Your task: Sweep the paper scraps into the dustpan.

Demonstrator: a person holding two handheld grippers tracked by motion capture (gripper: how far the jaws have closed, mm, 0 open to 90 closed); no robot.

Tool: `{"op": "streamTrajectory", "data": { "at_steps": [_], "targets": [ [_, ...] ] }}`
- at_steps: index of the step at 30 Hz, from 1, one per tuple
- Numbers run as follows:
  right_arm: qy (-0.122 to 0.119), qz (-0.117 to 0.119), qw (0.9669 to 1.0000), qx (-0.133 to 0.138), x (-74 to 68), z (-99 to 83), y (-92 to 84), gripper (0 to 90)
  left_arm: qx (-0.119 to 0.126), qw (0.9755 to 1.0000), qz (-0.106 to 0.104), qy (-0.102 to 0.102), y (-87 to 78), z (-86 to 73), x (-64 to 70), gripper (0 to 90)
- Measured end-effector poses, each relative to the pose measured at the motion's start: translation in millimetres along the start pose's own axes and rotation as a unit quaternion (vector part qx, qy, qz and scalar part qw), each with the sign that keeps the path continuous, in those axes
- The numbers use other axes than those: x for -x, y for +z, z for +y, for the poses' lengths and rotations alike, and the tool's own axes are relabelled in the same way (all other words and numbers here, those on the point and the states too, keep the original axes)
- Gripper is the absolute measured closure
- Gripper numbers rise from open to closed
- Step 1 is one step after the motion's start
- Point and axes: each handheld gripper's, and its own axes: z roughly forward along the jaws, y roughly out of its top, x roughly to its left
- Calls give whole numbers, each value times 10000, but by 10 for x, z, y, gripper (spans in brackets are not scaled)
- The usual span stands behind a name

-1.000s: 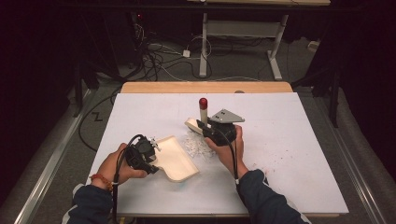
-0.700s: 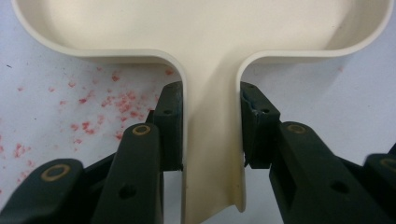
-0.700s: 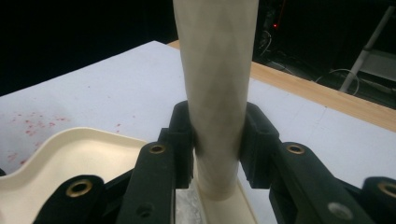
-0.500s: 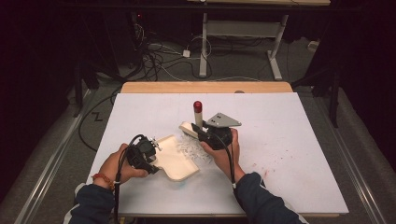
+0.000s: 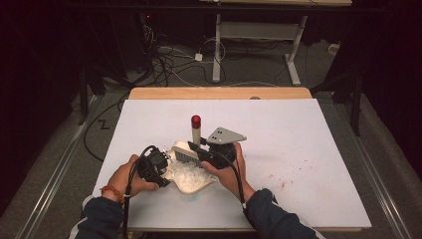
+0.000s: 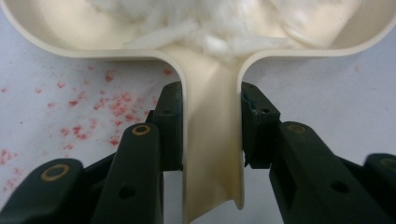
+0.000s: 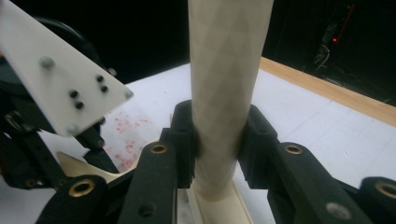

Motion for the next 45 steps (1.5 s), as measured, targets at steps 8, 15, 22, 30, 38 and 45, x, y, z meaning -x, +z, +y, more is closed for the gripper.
{"op": "streamTrajectory", "data": {
  "at_steps": [8,15,22,30,38,45],
  "targets": [
    [-60,-295,9992,281,143,177,-170,713,-47,10000,-2,41,42,0,18,633],
    [-72,-990,9949,157,477,183,-320,713,-69,10000,-25,34,46,-5,18,633],
    [-273,-1379,9897,-267,558,9,-263,713,-173,9998,-46,22,-16,-78,53,633],
    [-289,-985,9940,-367,185,-158,-262,708,-82,9995,-140,-269,-23,-105,77,633],
    [-262,-200,9991,-279,-215,-47,-102,713,-157,9993,-171,-290,33,-91,72,633],
    [-315,-118,9994,8,-211,114,-105,713,-154,9995,-148,-239,55,-94,72,632]
  ]
}}
